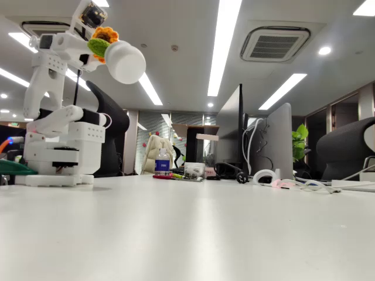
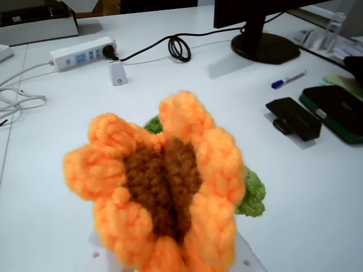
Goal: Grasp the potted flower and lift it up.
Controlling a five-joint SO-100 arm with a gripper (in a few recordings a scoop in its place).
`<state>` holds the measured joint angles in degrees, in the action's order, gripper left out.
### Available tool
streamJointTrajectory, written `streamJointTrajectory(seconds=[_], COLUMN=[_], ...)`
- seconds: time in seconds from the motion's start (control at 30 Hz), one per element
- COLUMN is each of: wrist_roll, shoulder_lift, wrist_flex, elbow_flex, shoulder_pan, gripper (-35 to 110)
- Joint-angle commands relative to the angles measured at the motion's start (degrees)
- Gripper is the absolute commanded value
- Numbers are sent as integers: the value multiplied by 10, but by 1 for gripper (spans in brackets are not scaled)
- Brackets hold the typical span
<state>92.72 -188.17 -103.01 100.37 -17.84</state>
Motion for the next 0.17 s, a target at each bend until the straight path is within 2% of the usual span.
streamJointTrajectory(seconds=[0.0,0.13], wrist_roll=[6,6], shoulder_lift=[-6,-6], wrist_flex=[3,3], elbow_flex=[-11,-11], shoulder_pan=[-2,-2], gripper=[0,0])
